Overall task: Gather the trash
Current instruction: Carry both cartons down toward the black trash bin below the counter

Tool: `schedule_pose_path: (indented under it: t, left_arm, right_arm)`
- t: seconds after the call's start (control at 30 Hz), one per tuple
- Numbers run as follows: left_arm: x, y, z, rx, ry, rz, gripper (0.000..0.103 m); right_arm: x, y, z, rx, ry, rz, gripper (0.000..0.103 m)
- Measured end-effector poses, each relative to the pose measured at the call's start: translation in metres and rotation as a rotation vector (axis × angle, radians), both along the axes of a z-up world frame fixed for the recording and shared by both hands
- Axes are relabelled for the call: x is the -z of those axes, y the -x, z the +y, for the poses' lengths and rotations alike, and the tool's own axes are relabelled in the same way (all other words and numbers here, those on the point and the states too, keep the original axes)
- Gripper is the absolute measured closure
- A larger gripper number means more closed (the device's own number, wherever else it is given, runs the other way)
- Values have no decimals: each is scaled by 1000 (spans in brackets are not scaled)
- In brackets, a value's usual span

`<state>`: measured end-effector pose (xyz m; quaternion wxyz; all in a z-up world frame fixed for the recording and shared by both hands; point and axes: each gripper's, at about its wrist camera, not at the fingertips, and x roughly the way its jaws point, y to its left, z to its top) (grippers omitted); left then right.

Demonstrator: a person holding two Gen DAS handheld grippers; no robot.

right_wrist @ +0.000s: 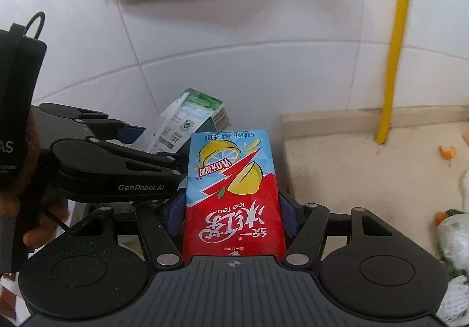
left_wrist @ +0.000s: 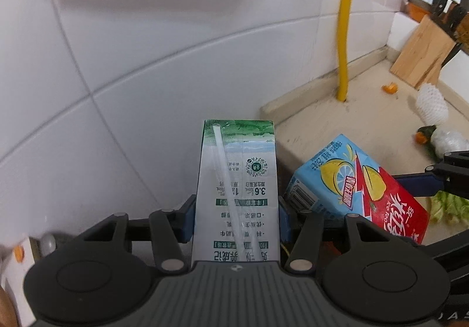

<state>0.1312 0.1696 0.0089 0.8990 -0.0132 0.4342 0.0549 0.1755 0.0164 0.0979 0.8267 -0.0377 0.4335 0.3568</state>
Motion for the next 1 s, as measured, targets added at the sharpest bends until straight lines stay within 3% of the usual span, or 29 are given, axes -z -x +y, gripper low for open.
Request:
schedule_pose_path:
  t: [0.57, 1.0]
  left_arm:
    - [50, 10, 18, -77, 51, 115, 57]
    - [106, 5, 24, -170, 100, 244, 57]
  right_arm:
    - [56, -1, 30, -9, 66, 135, 33]
    - [105, -1, 48, -13, 131, 234, 33]
